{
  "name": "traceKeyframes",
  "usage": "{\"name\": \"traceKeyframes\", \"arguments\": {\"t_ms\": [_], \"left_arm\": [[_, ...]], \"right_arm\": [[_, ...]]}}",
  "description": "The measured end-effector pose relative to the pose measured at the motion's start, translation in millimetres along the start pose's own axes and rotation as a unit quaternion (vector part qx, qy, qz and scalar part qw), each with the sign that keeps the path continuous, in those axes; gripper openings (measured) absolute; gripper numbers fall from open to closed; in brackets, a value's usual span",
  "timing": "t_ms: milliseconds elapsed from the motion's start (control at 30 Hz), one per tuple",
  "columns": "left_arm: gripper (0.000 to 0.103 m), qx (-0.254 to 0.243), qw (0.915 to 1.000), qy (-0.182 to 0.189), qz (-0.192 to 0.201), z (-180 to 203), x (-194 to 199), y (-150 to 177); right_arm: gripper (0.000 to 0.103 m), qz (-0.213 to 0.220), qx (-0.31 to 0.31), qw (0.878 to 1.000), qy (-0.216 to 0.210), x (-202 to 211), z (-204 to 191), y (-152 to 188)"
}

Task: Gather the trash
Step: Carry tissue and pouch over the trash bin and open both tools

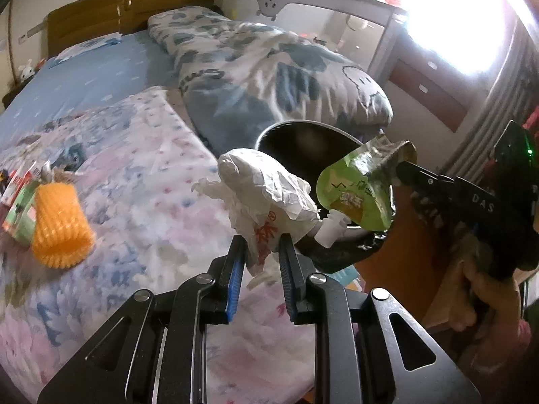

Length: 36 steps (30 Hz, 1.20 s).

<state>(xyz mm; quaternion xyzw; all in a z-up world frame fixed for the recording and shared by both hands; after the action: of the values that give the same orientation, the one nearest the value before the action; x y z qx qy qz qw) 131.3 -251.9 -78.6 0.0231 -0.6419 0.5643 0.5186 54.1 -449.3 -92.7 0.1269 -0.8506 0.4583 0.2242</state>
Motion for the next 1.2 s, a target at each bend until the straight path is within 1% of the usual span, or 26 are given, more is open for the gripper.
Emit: {"name": "traceKeyframes", "arguments": {"t_ms": [233,467,767,1133,1167,1200], "left_arm": [[0.019,-0.012,0.9999,0.009,-0.008,17,-14,-10],[0.019,-0.011,0.9998,0.012,-0.014,26,-30,-24],[0.019,-0.022,0.9993,0.014,-0.024,39,-51,-34],[0.021,-0.021,0.9987,0.014,-0.043,38,-71,-38],[0.021,-0.022,0.9987,0.014,-0.043,38,-72,-39],[0.028,-0.021,0.9988,0.013,-0.042,38,-72,-39]], "right_arm": [[0.032,0.005,-0.008,1.0,0.016,-1,19,-9],[0.032,0.005,-0.009,0.999,0.033,-6,36,-20],[0.032,-0.002,0.004,0.999,0.047,-16,44,-31],[0.032,-0.018,0.021,0.998,0.061,-33,46,-33],[0.032,-0.021,0.022,0.998,0.061,-34,46,-34],[0.033,-0.024,0.022,0.998,0.06,-36,46,-34]]}}
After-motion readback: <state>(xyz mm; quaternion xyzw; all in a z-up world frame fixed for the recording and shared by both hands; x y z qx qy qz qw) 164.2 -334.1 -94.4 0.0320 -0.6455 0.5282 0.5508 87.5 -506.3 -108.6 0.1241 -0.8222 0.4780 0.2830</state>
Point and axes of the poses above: each gripper's, at about its wrist camera, not at the fingertips, and x roughly against the way its jaws point, z to its right, y to its underside, the point moved 3 cm from there along -x, roughly the way its jaws point, and after that the axes turned 5 degrees about z, right-handed, at the moved point
